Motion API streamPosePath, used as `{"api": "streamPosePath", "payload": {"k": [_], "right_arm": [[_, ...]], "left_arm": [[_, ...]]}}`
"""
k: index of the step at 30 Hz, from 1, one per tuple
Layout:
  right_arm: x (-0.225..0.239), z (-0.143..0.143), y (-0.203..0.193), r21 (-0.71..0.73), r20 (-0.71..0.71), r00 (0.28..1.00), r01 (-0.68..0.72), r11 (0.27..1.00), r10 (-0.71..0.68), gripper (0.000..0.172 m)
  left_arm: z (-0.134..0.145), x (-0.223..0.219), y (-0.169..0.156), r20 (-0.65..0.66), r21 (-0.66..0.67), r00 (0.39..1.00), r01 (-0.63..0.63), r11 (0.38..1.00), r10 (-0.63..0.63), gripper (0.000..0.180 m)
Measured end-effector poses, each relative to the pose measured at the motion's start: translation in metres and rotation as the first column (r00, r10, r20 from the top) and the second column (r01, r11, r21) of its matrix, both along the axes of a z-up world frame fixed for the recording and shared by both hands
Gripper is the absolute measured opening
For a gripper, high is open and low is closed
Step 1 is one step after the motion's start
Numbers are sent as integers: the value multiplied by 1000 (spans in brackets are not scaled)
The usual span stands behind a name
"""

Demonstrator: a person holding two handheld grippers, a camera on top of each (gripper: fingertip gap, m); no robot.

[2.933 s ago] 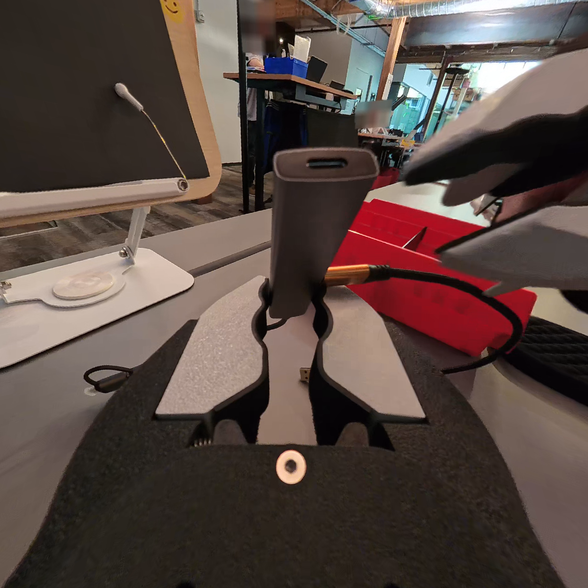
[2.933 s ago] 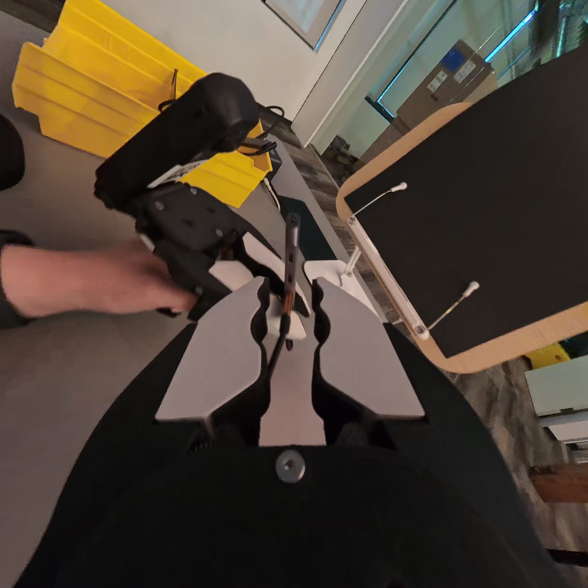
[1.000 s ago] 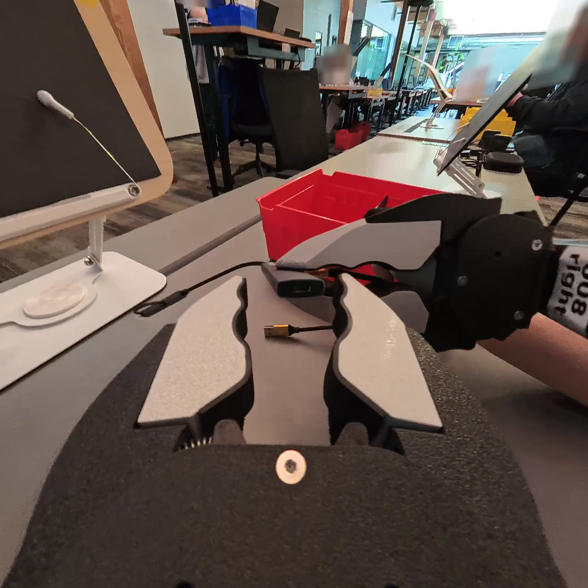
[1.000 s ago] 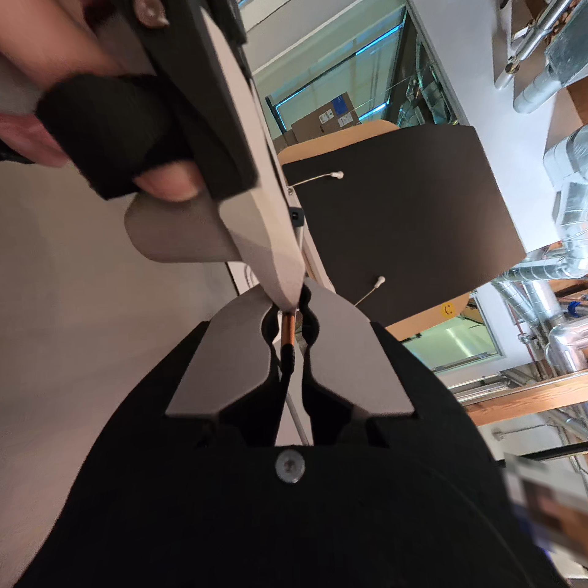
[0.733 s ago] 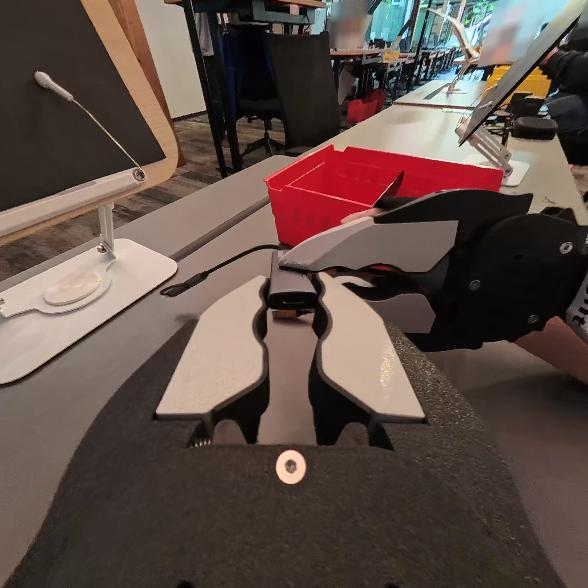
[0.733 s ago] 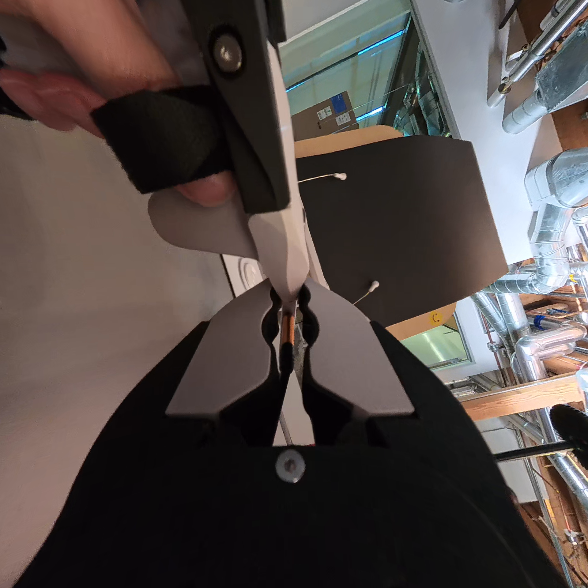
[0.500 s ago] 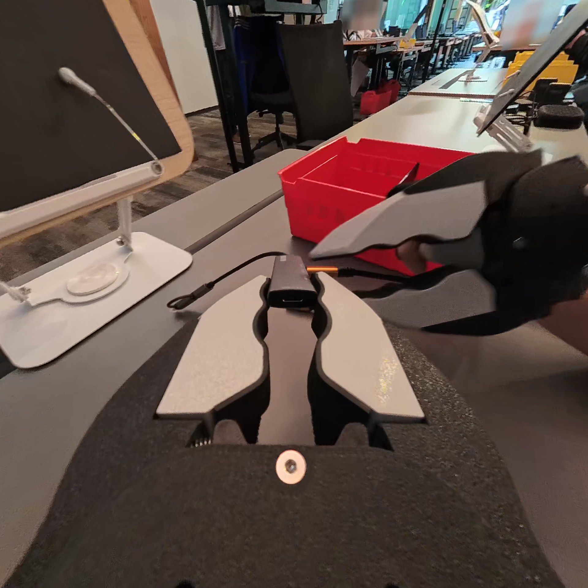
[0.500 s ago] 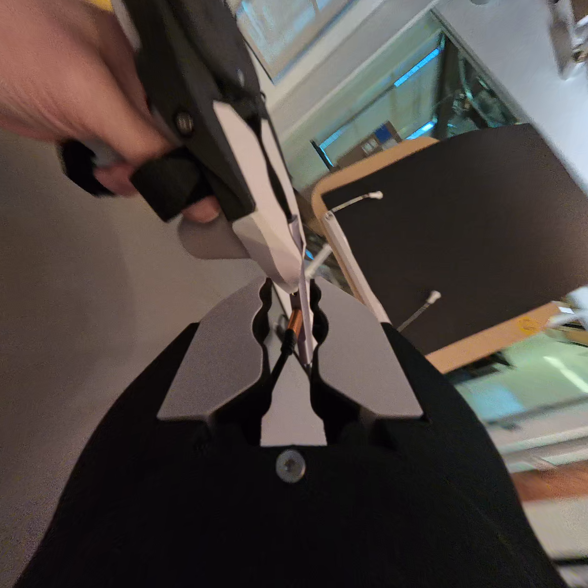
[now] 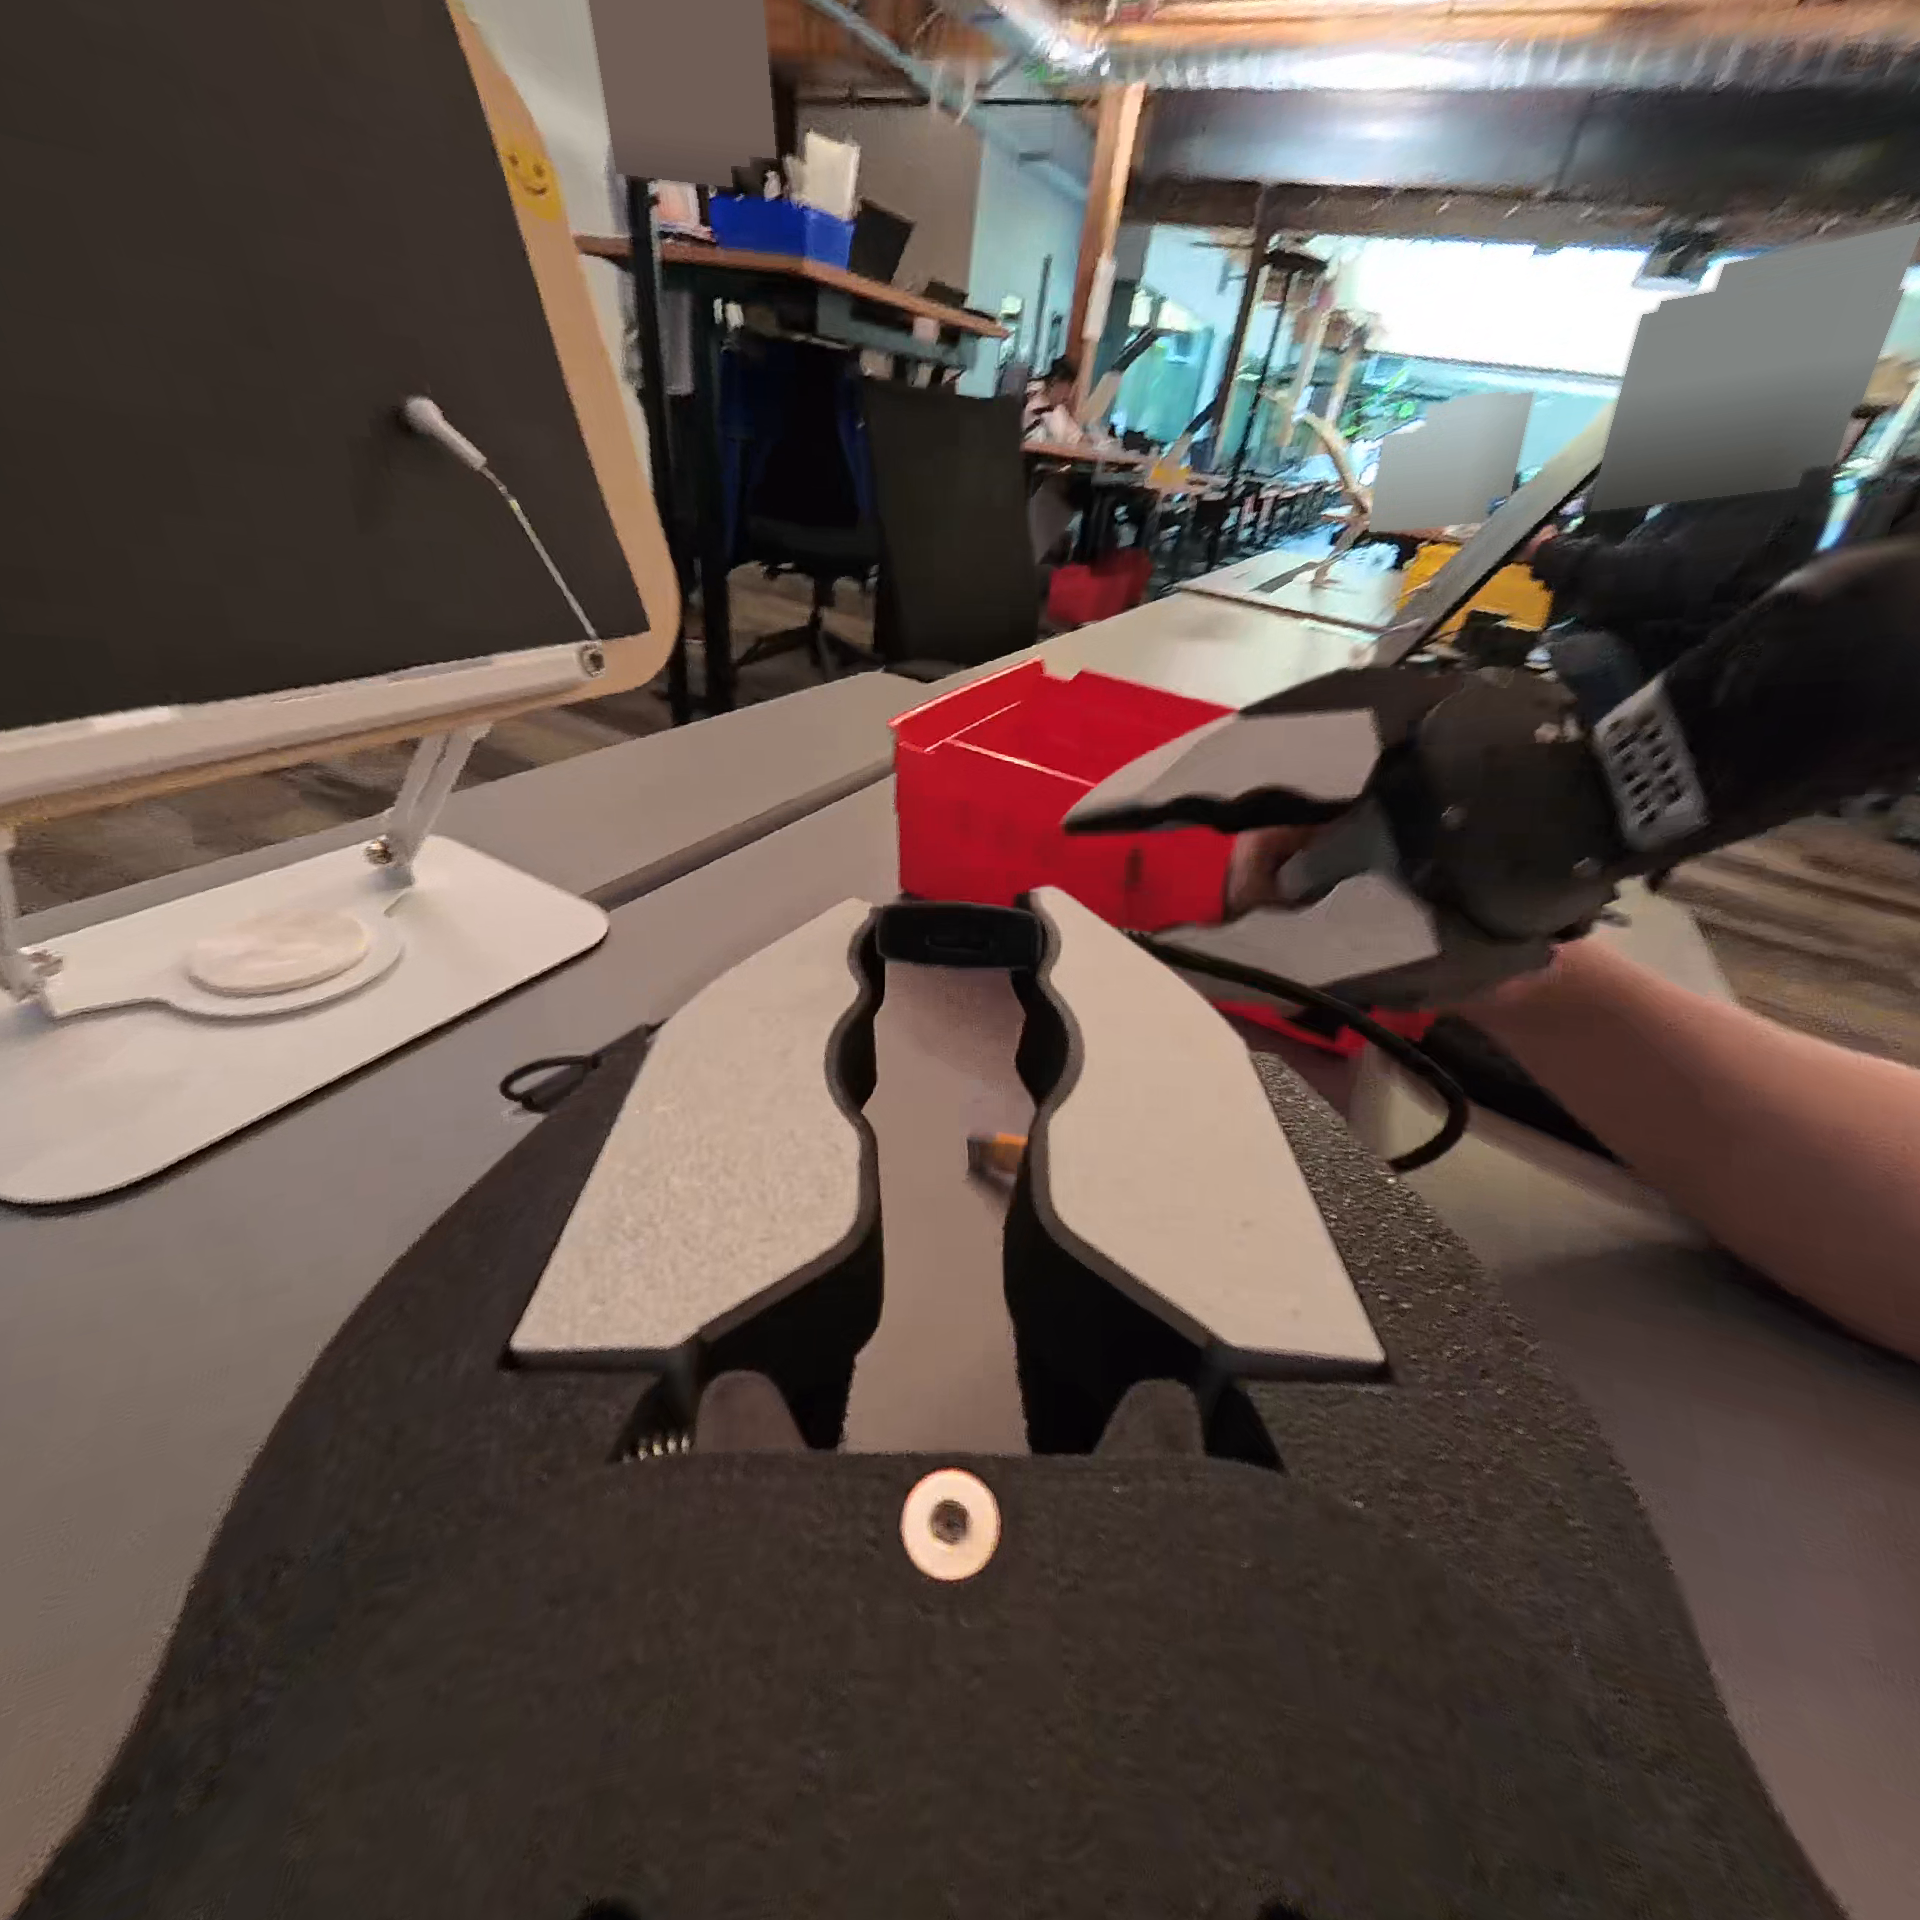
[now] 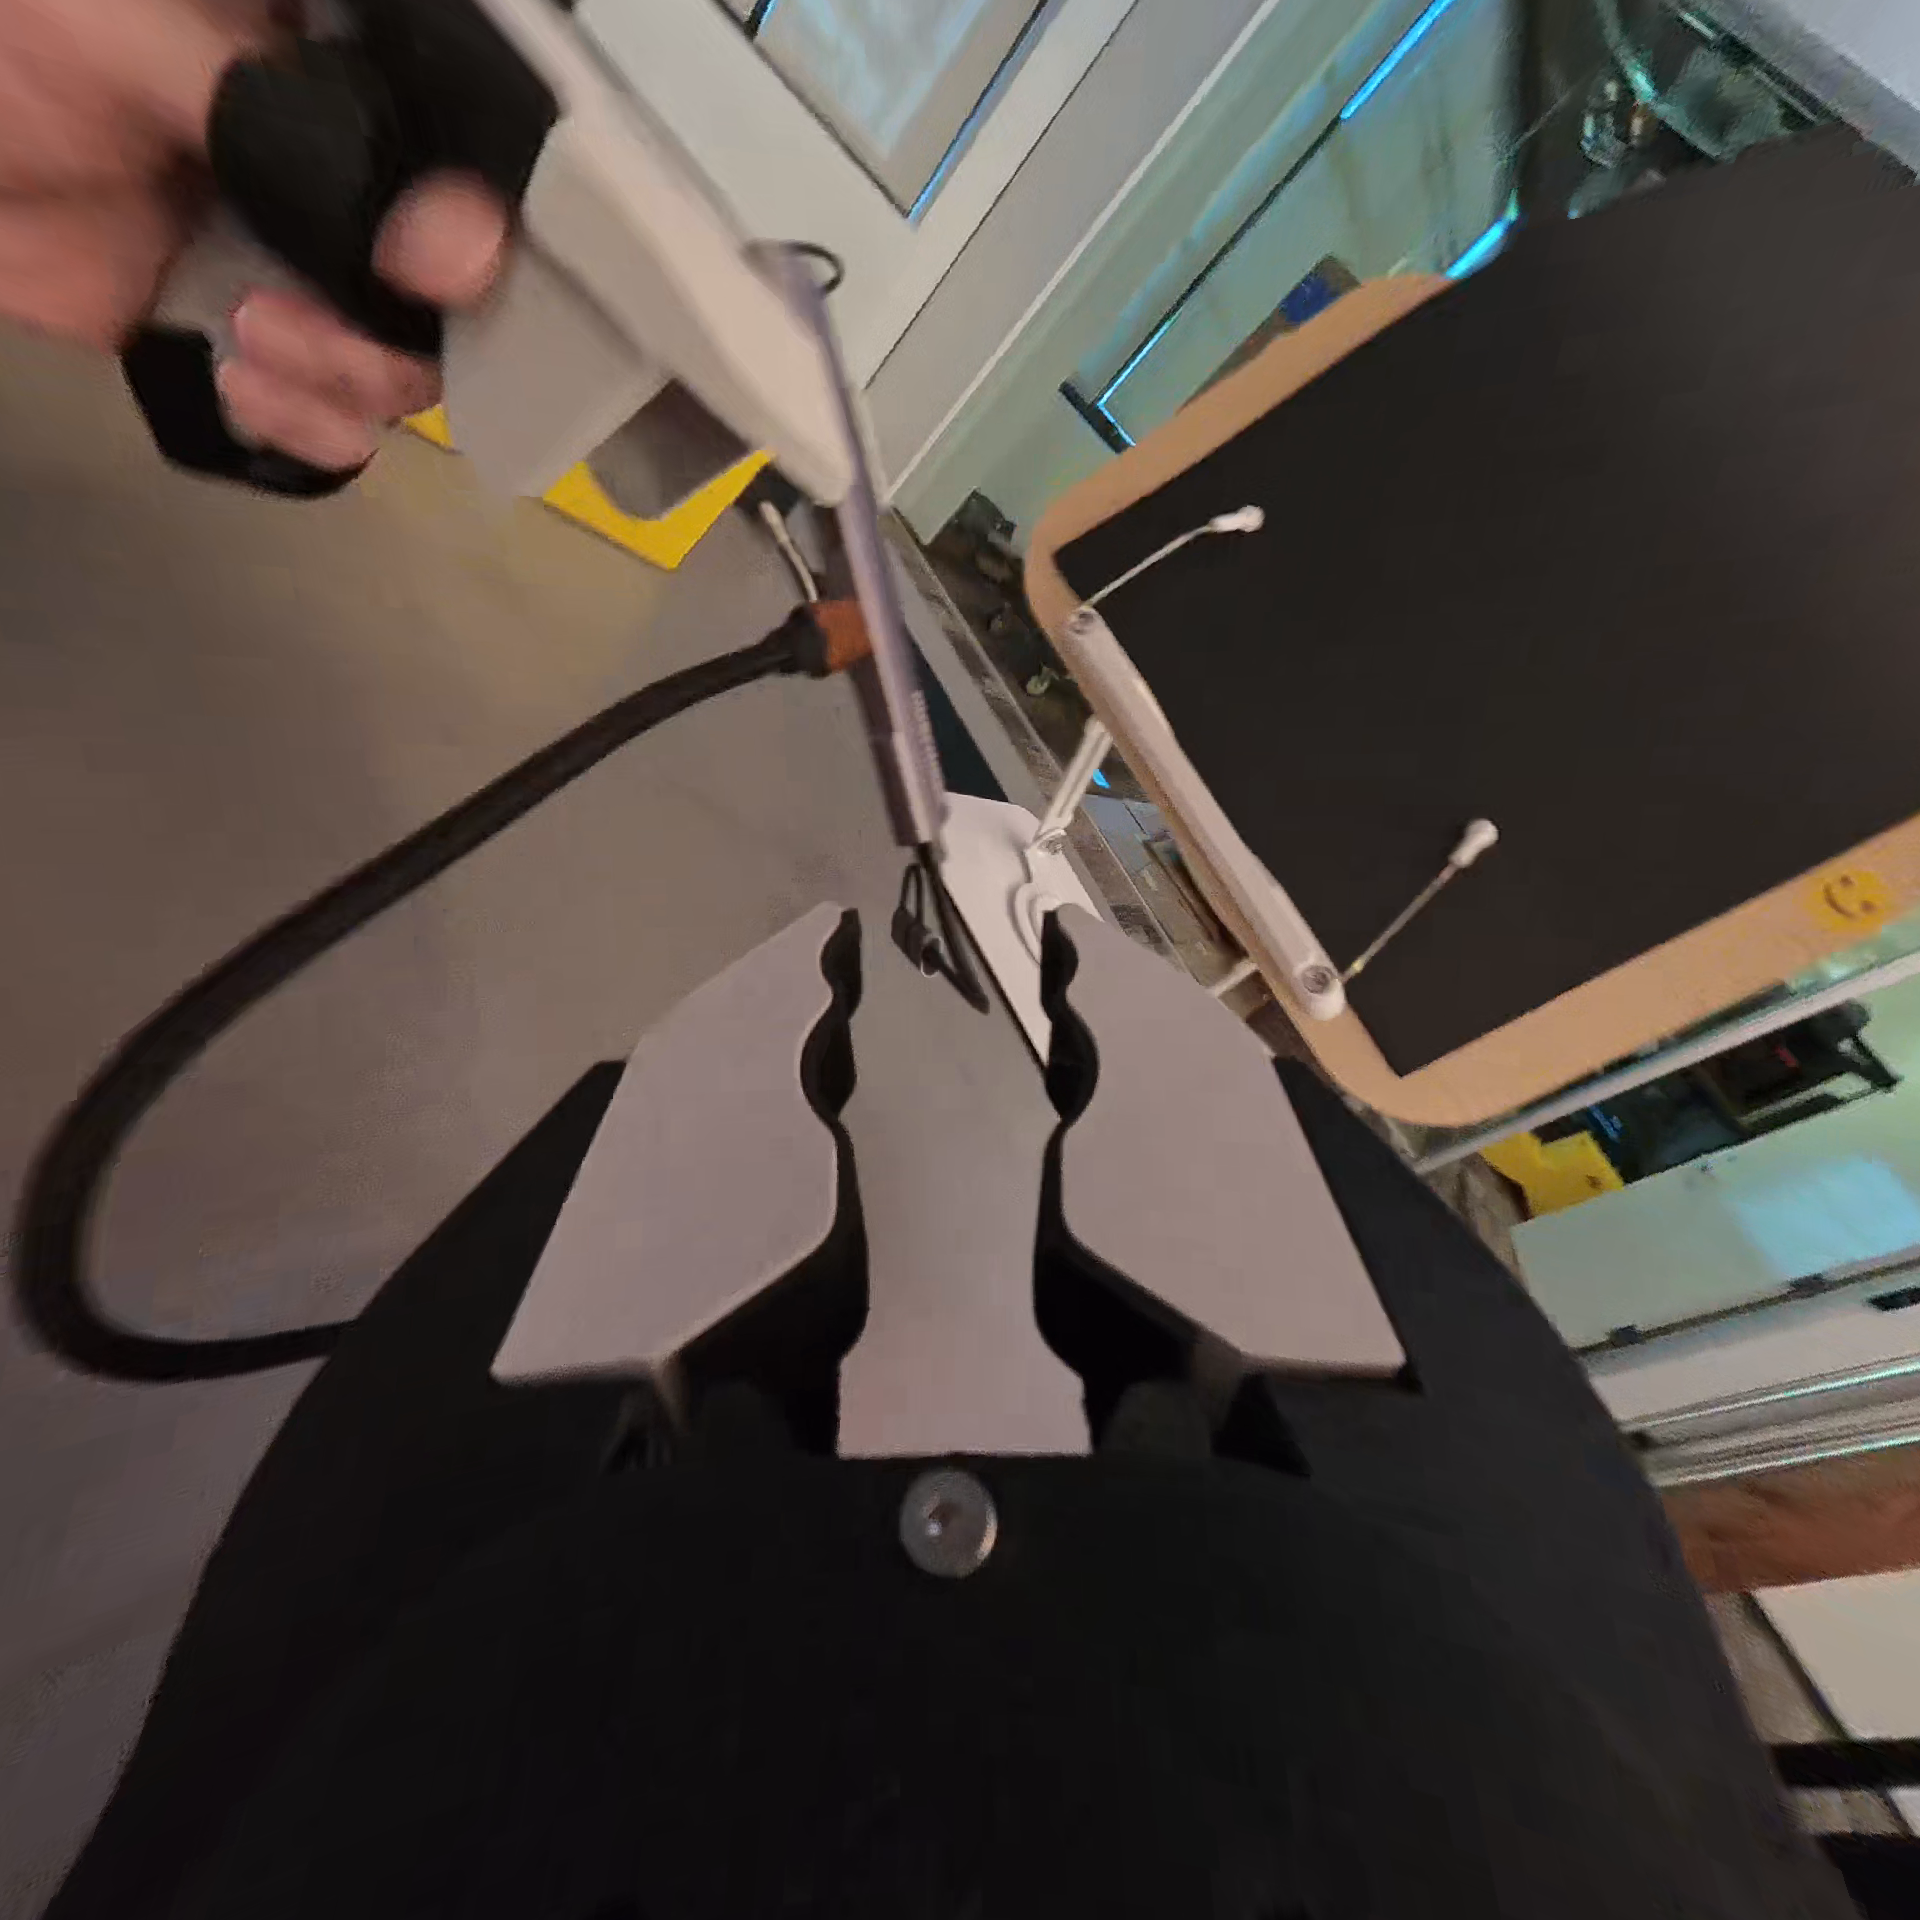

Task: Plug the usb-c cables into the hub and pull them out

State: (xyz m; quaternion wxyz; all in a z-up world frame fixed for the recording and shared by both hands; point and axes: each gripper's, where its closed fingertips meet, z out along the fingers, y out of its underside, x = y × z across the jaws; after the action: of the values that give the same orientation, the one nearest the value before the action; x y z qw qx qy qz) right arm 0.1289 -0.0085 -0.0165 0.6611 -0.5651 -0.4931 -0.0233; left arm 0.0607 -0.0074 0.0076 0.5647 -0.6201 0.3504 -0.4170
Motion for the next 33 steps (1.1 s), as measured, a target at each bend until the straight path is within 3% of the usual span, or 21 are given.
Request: {"api": "streamPosePath", "payload": {"k": [4,8,12,16,20,23,27,30,33], "right_arm": [[-25,-16,-1,10,0,999,-36,999,36,38],[-26,-9,6,145,-56,998,31,989,-23,39],[-26,-8,3,197,-52,999,17,980,-7,13],[-25,-3,-4,219,-22,1000,-1,976,6,10],[-23,-2,-9,294,90,995,10,956,-38,10],[-19,3,-10,323,99,993,33,946,-68,9],[-8,7,-2,315,55,991,98,944,-121,9],[2,8,6,295,24,983,167,941,-182,9],[7,5,12,278,18,976,202,939,-216,9]], "left_arm": [[1,3,-7,-20,0,999,30,1000,-30,23],[-5,15,-15,-46,-13,995,87,996,-87,23],[-5,19,-20,-32,-30,991,128,991,-129,23],[-2,17,-23,4,-55,987,160,986,-160,23],[-10,16,-24,-88,-25,987,136,990,-137,25],[-18,17,-24,-191,-4,976,110,994,-108,29],[-25,11,-18,-363,90,932,29,996,6,36],[-30,-9,5,-492,239,837,-135,962,240,36],[-27,-21,17,-528,337,754,-237,911,391,31]]}}
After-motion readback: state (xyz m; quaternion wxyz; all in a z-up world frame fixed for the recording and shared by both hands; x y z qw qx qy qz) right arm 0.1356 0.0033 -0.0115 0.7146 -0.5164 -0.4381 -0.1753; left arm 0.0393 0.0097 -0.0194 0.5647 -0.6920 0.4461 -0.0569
